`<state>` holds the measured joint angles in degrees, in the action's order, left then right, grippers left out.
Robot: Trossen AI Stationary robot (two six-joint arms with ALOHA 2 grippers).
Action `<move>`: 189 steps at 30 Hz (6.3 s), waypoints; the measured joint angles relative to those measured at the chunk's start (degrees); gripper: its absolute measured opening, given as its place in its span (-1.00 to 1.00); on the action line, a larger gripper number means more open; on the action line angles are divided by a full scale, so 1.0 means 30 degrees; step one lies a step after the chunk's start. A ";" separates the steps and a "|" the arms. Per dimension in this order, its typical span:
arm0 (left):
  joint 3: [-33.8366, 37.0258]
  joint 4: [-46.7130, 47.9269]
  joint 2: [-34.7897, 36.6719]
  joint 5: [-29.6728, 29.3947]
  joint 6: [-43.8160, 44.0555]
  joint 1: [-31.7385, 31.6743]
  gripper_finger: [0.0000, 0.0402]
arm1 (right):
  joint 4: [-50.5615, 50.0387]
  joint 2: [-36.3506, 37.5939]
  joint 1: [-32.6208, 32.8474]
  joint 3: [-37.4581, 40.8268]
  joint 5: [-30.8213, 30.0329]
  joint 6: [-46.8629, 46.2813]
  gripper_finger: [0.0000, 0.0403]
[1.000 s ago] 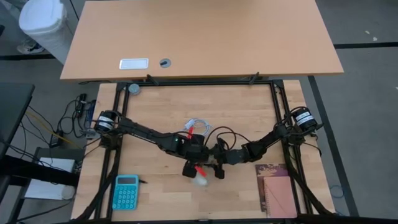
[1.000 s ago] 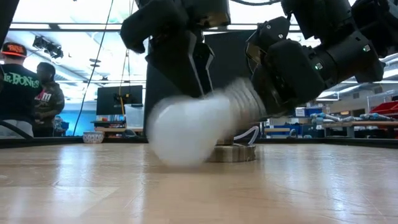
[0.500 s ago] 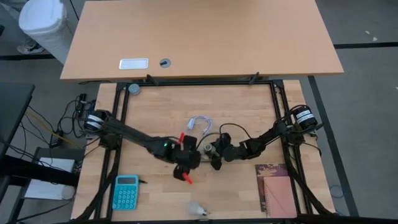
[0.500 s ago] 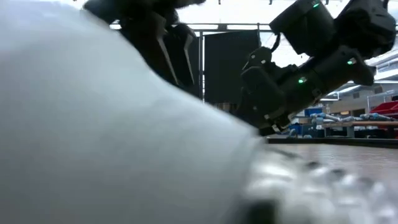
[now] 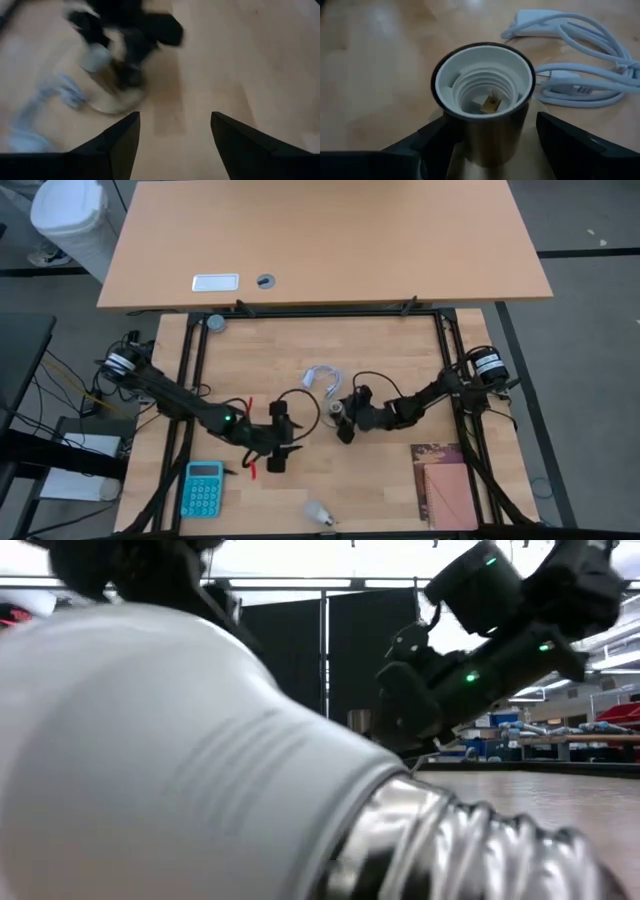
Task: Screw lightbulb
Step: Insert the white lightbulb into the lamp socket
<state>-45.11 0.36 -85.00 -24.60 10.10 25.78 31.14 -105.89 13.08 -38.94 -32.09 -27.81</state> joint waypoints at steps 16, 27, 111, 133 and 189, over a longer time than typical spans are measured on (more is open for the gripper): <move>0.0148 -0.1582 -0.0260 0.1573 0.1482 0.0321 0.24 | -0.8738 0.5582 -0.0761 -0.0007 0.0457 -0.0542 0.36; 0.0148 -0.2517 -0.0265 0.2432 0.2221 0.0973 0.24 | -1.0022 0.9264 0.3396 -0.0022 0.1112 -0.1750 0.36; -0.3815 -0.4365 -0.8725 0.1090 0.7223 0.1952 0.24 | -1.6368 -0.1554 0.6658 -1.0134 0.5414 -0.8650 0.30; -0.3837 -0.2597 -0.8551 0.2454 0.7731 0.1954 0.24 | -1.6538 -0.1849 0.6173 -0.9457 0.4033 -0.7717 0.21; -0.5588 0.1666 -0.8288 0.3375 0.3722 0.1789 0.24 | -1.0710 -0.1865 0.6894 -0.8284 0.6256 -0.2465 0.18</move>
<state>-61.87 5.36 -109.86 -14.47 21.27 31.15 -0.99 -111.48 33.76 -63.79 -13.32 -35.20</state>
